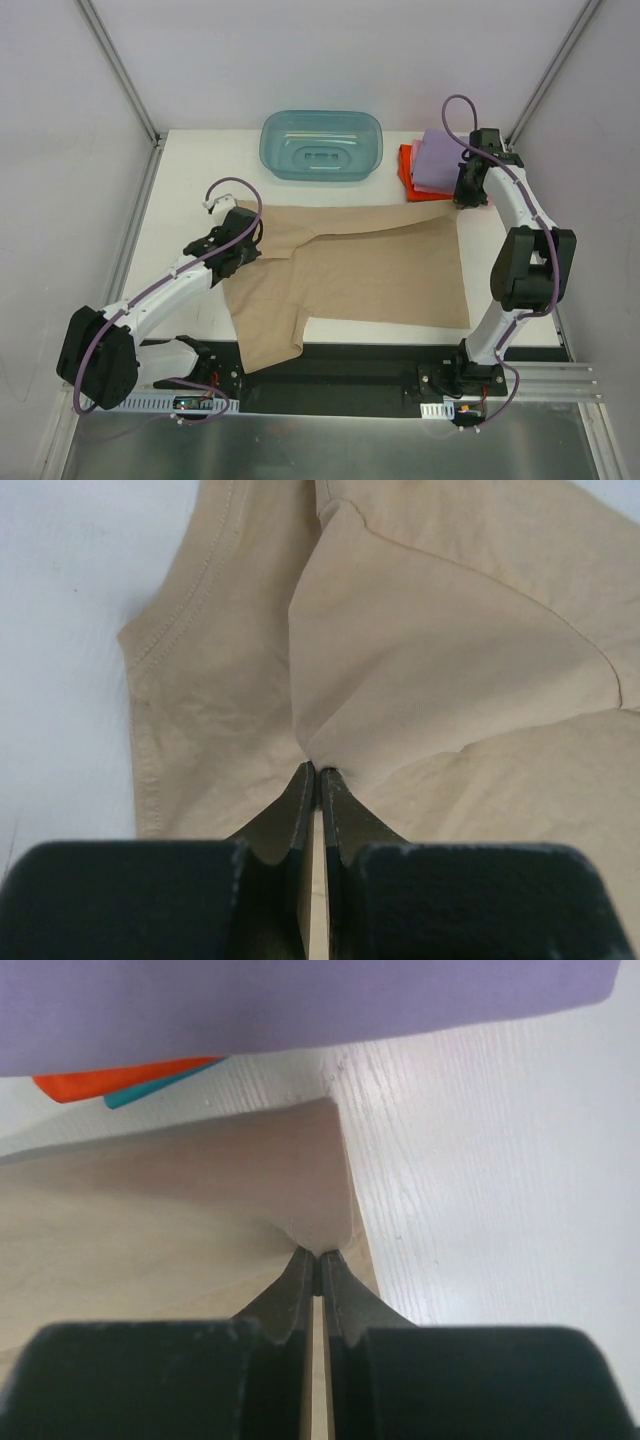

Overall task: Fold and stack the t-shirts
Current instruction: Fold the flattened tshirt in 1/3 of the way

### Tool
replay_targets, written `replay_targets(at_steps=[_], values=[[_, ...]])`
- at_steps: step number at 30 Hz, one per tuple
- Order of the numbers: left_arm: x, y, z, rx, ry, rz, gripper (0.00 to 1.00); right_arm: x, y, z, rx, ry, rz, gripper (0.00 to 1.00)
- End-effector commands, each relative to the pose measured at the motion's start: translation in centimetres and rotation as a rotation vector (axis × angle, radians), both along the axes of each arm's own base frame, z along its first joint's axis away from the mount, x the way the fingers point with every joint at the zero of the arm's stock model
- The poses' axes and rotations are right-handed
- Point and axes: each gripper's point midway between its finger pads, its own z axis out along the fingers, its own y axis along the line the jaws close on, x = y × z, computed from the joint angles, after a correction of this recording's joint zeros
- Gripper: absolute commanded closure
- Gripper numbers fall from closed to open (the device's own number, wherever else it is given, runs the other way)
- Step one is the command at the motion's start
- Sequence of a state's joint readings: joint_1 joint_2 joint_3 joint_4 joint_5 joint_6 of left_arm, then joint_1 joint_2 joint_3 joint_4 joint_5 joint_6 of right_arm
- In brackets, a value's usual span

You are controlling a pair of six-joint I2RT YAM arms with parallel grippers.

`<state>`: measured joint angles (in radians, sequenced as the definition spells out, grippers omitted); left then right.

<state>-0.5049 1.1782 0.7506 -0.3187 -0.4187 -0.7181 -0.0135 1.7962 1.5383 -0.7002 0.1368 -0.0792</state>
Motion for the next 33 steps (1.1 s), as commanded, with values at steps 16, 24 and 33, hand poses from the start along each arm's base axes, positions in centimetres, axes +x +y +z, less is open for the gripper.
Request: replay_targets(at_steps=[16, 24, 33], values=[[1.9, -2.1, 1.2, -0.025, 0.030, -0.030, 1.00, -4.2, 4.4, 2.2, 0.020, -0.049, 0.129, 0.28], [9.4, -2.9, 1.6, -0.114, 0.057, -0.059, 1.00, -7.4, 20.5, 3.9, 0.334, -0.193, 0.545, 0.28], [14.2, -4.0, -2.5, -0.321, 0.190, -0.122, 1.00, -10.3, 37.0, 1.3, 0.558, -0.145, 0.796, 0.41]])
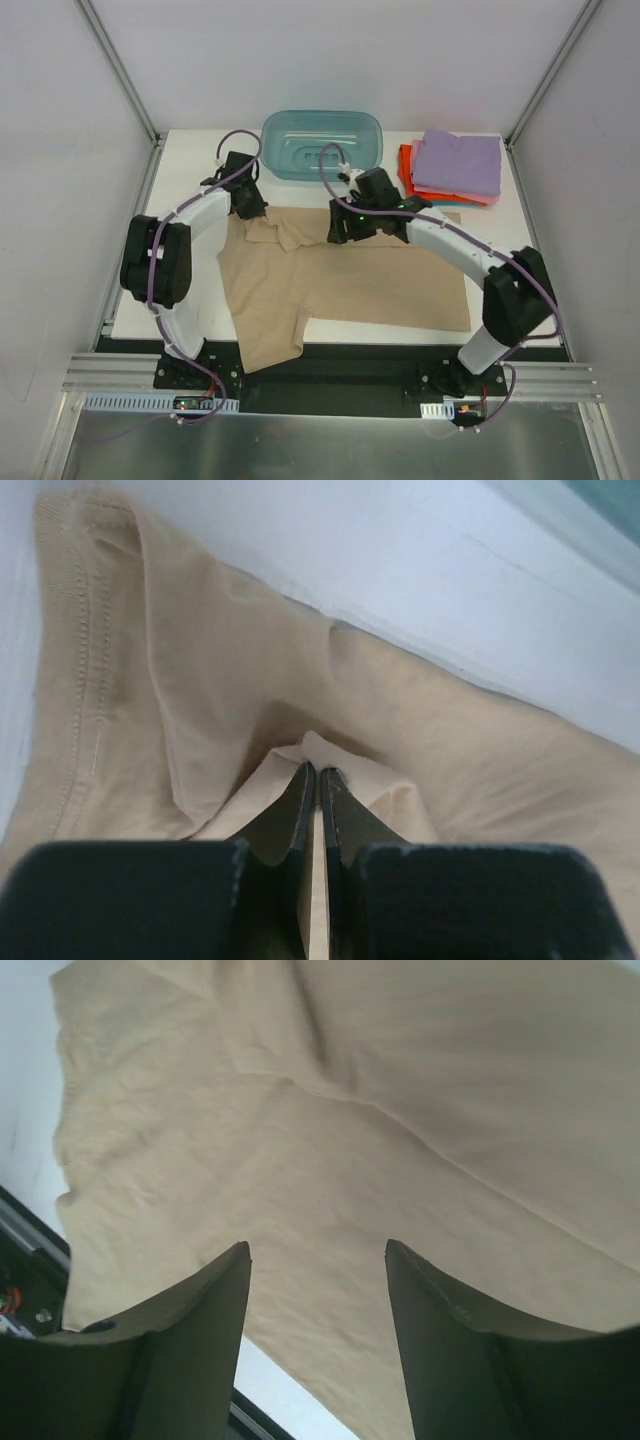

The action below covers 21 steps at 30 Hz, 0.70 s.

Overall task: Fold and stack the t-shirts
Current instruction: Fold the flattened tshirt in 1/3 of the way

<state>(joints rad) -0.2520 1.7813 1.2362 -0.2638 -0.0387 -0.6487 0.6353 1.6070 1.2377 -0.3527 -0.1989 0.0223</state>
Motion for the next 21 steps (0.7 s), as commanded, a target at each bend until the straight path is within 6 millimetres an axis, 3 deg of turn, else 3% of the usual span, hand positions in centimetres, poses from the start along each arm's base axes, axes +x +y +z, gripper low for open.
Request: replay_targets(at_steps=[1, 2, 4, 5, 7, 8, 11, 21], values=[[1.0, -1.4, -0.4, -0.113, 0.027, -0.075, 1.00, 1.2, 8.0, 1.1, 0.176, 0.018, 0.068, 0.43], [1.1, -1.2, -0.7, -0.114, 0.029, -0.069, 1.00, 0.6, 9.6, -0.9, 0.163, 0.065, 0.086, 0.44], [0.8, -0.9, -1.5, -0.118, 0.046, -0.064, 1.00, 1.3, 12.1, -0.7, 0.198, 0.066, 0.081, 0.48], [0.9, -0.6, -1.7, -0.124, 0.048, -0.057, 1.00, 1.1, 13.2, -2.8, 0.175, 0.090, 0.084, 0.49], [0.5, -0.6, -2.3, -0.149, 0.067, -0.064, 1.00, 2.0, 15.0, -2.8, 0.188, 0.076, 0.071, 0.50], [0.5, -0.5, -2.4, -0.162, 0.071, -0.064, 1.00, 2.0, 15.8, -4.5, 0.168, 0.092, 0.072, 0.50], [0.2, -0.5, -2.9, -0.189, 0.080, -0.066, 1.00, 2.4, 17.3, -6.0, 0.156, 0.112, 0.057, 0.53], [-0.2, -0.5, -3.4, -0.220, 0.083, -0.060, 1.00, 4.0, 16.0, -10.0, -0.026, 0.054, -0.079, 0.56]])
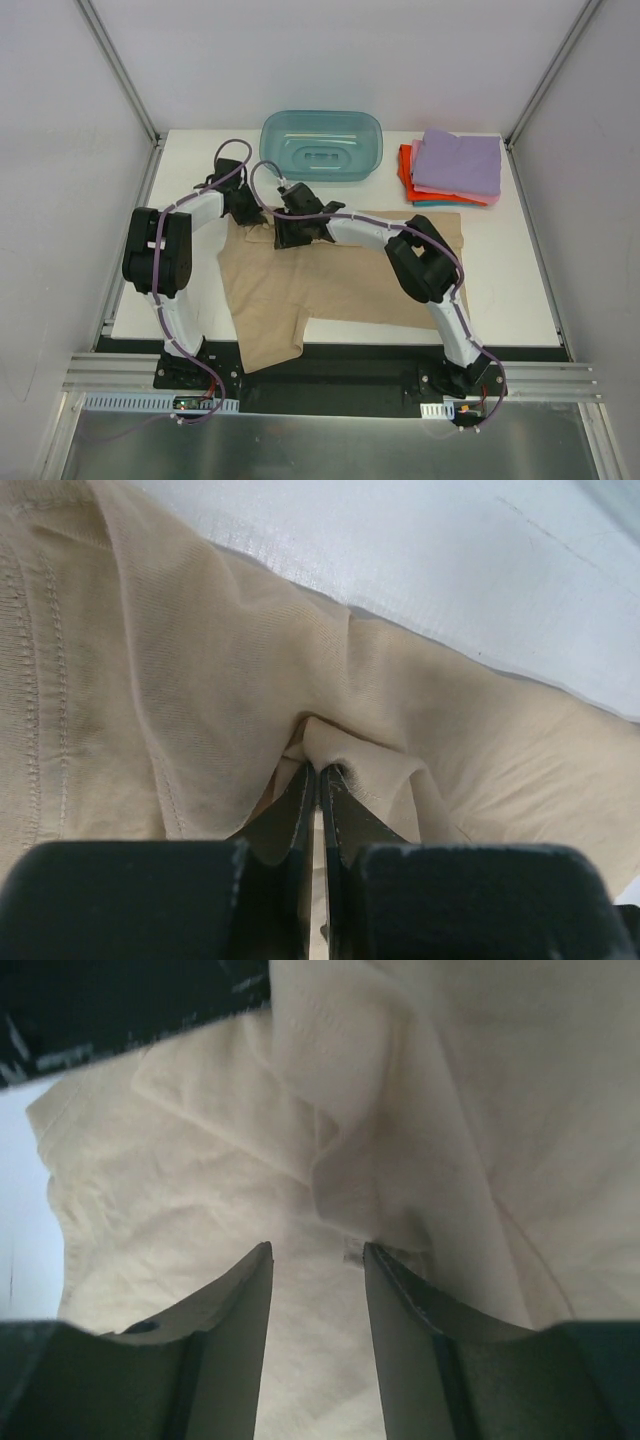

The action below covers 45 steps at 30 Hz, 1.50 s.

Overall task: Fold and stack the t-shirts
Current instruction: Fold the flattened tshirt in 1/3 of the way

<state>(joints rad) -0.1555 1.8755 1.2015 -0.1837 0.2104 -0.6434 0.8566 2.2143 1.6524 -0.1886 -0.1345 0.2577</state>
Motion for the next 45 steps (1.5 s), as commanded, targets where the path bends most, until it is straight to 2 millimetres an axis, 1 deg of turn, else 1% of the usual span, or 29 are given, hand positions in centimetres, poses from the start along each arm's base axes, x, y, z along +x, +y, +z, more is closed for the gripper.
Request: replay_targets(at_steps=[1, 5, 7, 8, 10, 11, 15, 18, 19, 21, 22, 23, 24, 25, 27, 28, 31, 33, 34, 35, 37, 38, 39, 40, 41, 42, 43, 44, 45], values=[[-0.2, -0.3, 0.0, -0.033, -0.007, -0.011, 1.00, 2.6, -0.9, -0.3, -0.113, -0.094, -0.124, 0.57], [-0.4, -0.2, -0.5, -0.037, 0.003, -0.002, 1.00, 2.0, -1.1, -1.2, -0.199, -0.117, -0.114, 0.60], [-0.5, -0.2, -0.6, -0.040, 0.006, -0.001, 1.00, 2.2, -1.2, -1.4, -0.229, -0.136, -0.126, 0.63], [-0.6, -0.2, -0.7, -0.041, 0.009, 0.000, 1.00, 2.2, -1.5, -1.5, -0.241, -0.134, -0.131, 0.70], [-0.6, 0.0, -0.6, -0.042, 0.006, 0.002, 1.00, 2.3, -1.7, -1.6, -0.252, -0.141, -0.150, 0.79], [-0.7, 0.0, -0.6, -0.042, 0.006, 0.004, 1.00, 2.3, -1.7, -1.5, -0.255, -0.145, -0.156, 0.88], [-0.6, 0.2, -0.2, -0.040, -0.007, 0.011, 1.00, 2.5, -1.9, -0.8, -0.266, -0.172, -0.165, 0.99], [-0.5, 0.3, 0.2, -0.042, -0.016, 0.010, 1.00, 2.4, -1.8, 0.2, -0.257, -0.186, -0.148, 0.99], [-0.4, 0.3, 0.5, -0.045, -0.025, 0.009, 1.00, 2.2, -1.4, 1.4, -0.233, -0.191, -0.131, 0.99], [-0.5, 0.3, 0.9, -0.049, -0.031, 0.004, 1.00, 1.9, -1.6, 2.5, -0.223, -0.205, -0.103, 0.99], [-0.6, 0.3, 1.3, -0.050, -0.042, 0.003, 1.00, 1.6, -1.4, 4.1, -0.197, -0.215, -0.094, 0.99], [-0.9, 0.3, 1.2, -0.048, -0.039, 0.002, 1.00, 1.3, -1.5, 4.9, -0.183, -0.219, -0.084, 0.99], [-1.1, 0.5, 1.3, -0.041, -0.040, 0.010, 1.00, 0.8, -1.9, 5.0, -0.184, -0.215, -0.074, 0.99], [-1.2, 0.6, 1.8, -0.040, -0.052, 0.017, 1.00, 0.4, -1.8, 6.8, -0.154, -0.232, -0.065, 0.99], [-2.0, 0.9, 1.6, -0.035, -0.044, 0.027, 1.00, -0.2, -2.3, 7.4, -0.152, -0.235, -0.048, 0.99], [-2.1, 0.9, 2.1, -0.037, -0.055, 0.028, 1.00, -0.7, -2.7, 8.0, -0.147, -0.232, -0.040, 0.99], [-3.3, 0.9, 2.2, -0.042, -0.051, 0.025, 1.00, -2.0, -3.9, 7.8, -0.160, -0.206, -0.016, 0.99], [-4.3, 0.9, 1.8, -0.045, -0.036, 0.024, 1.00, -2.7, -4.3, 7.7, -0.162, -0.197, 0.000, 0.99], [-4.6, 1.0, 2.2, -0.048, -0.046, 0.026, 1.00, -3.1, -4.4, 8.1, -0.152, -0.196, 0.015, 0.99], [-5.5, 1.1, 1.7, -0.047, -0.029, 0.027, 1.00, -3.6, -4.8, 7.7, -0.164, -0.181, 0.028, 0.99], [-6.3, 1.1, 2.2, -0.054, -0.039, 0.027, 1.00, -4.2, -5.1, 7.9, -0.163, -0.172, 0.053, 0.99], [-7.3, 0.9, 1.7, -0.068, -0.020, 0.020, 1.00, -4.6, -5.3, 7.6, -0.173, -0.162, 0.066, 0.99], [-7.7, 0.9, 2.3, -0.075, -0.033, 0.018, 1.00, -4.8, -5.4, 7.6, -0.174, -0.157, 0.075, 0.99], [-8.4, 0.9, 2.1, -0.077, -0.025, 0.018, 1.00, -5.0, -5.4, 7.7, -0.169, -0.153, 0.084, 0.99], [-9.6, 1.2, 1.3, -0.073, 0.006, 0.036, 1.00, -5.2, -5.8, 7.5, -0.180, -0.148, 0.090, 0.99], [-10.1, 1.3, 1.8, -0.078, -0.003, 0.047, 1.00, -5.4, -6.1, 7.4, -0.189, -0.144, 0.092, 0.99], [-10.7, 1.4, 1.7, -0.076, 0.002, 0.052, 1.00, -5.7, -6.1, 7.4, -0.189, -0.136, 0.099, 0.99], [-12.0, 1.6, 1.0, -0.073, 0.033, 0.066, 1.00, -5.9, -6.3, 7.2, -0.193, -0.124, 0.104, 0.99], [-12.2, 1.8, 1.5, -0.070, 0.017, 0.072, 1.00, -6.3, -6.5, 7.0, -0.193, -0.115, 0.113, 0.99]])
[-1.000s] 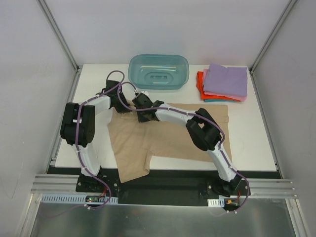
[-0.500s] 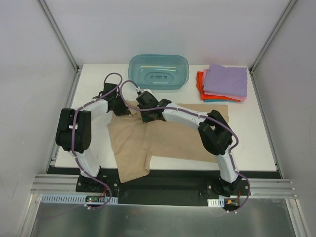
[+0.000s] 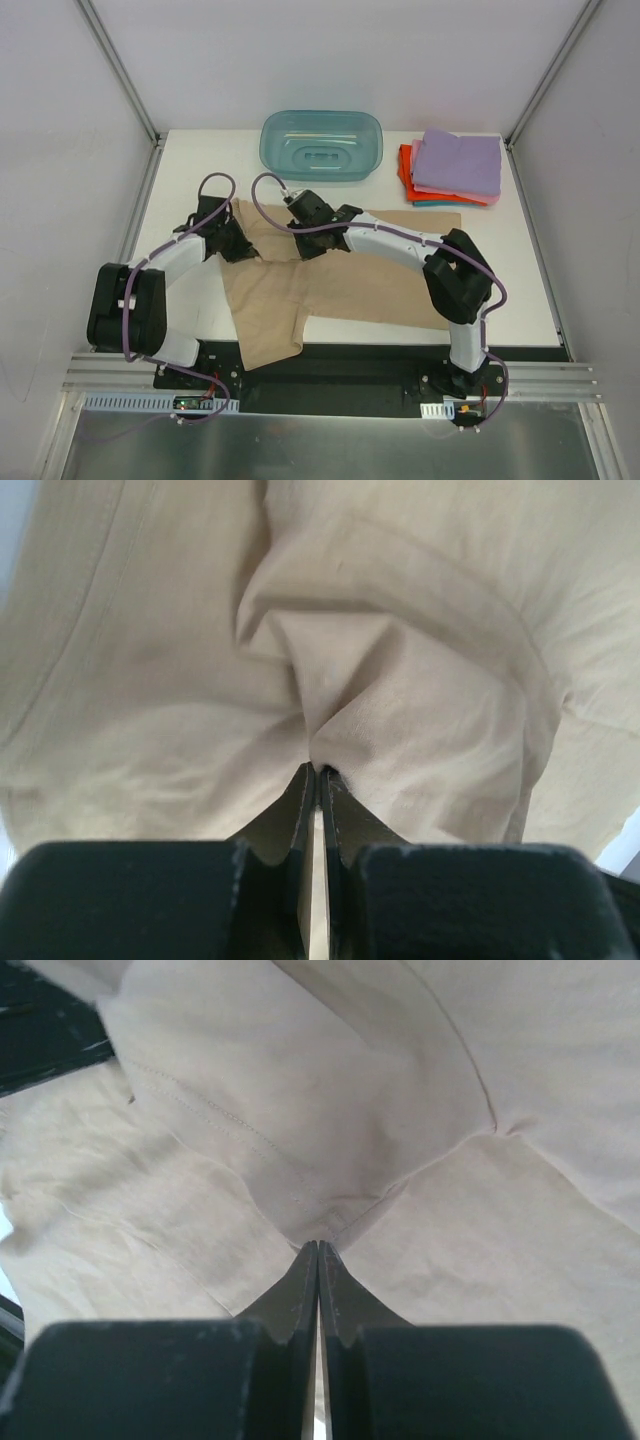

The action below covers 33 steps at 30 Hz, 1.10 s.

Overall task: Fold and stack the t-shirts
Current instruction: Fold the flattened tshirt in 1/3 of the way

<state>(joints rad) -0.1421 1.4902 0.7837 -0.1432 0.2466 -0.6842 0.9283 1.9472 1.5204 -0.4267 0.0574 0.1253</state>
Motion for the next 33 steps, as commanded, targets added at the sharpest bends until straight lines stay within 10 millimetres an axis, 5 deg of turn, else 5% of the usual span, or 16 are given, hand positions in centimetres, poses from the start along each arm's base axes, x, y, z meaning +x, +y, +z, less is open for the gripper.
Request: replay_targets(at_steps=[1, 8, 13, 16, 17, 18, 20, 22, 28, 31, 33], values=[[-2.6, 0.5, 0.7, -0.020, 0.017, 0.044, 1.00, -2.3, -0.2, 2.0, 0.041, 0.039, 0.074, 0.99], [-5.9, 0.8, -0.8, 0.011, 0.094, 0.048, 1.00, -4.1, -0.8, 1.3, 0.055, 0.099, 0.100, 0.99], [-6.9, 1.2, 0.2, 0.029, 0.079, 0.043, 0.98, -5.3, -1.1, 1.0, 0.069, 0.141, 0.112, 0.93], [-7.6, 1.1, 1.2, 0.034, 0.050, 0.030, 0.74, -6.2, -1.1, 1.2, 0.092, 0.170, 0.131, 0.83], [-7.8, 1.2, 1.4, 0.037, 0.046, 0.033, 0.54, -6.2, -1.3, 1.1, 0.089, 0.173, 0.129, 0.76], [-7.8, 1.3, 1.9, 0.035, 0.024, 0.032, 0.44, -6.1, -1.4, 1.5, 0.089, 0.153, 0.124, 0.66], [-7.9, 1.5, 2.7, 0.046, 0.003, 0.039, 0.12, -5.7, -2.2, 1.9, 0.068, 0.129, 0.098, 0.30], [-7.5, 1.4, 3.8, 0.042, -0.029, 0.030, 0.01, -4.8, -3.7, 2.8, 0.037, 0.081, 0.048, 0.03], [-4.7, 0.3, 7.4, 0.037, -0.122, -0.011, 0.01, -1.5, -9.5, 3.6, 0.018, 0.023, -0.126, 0.03], [-2.5, -1.1, 7.7, 0.063, -0.125, -0.059, 0.01, 0.6, -13.4, 3.3, 0.012, 0.010, -0.238, 0.03], [-1.0, -1.7, 6.2, 0.077, -0.080, -0.076, 0.01, 2.4, -16.5, 3.0, 0.009, 0.009, -0.328, 0.03]])
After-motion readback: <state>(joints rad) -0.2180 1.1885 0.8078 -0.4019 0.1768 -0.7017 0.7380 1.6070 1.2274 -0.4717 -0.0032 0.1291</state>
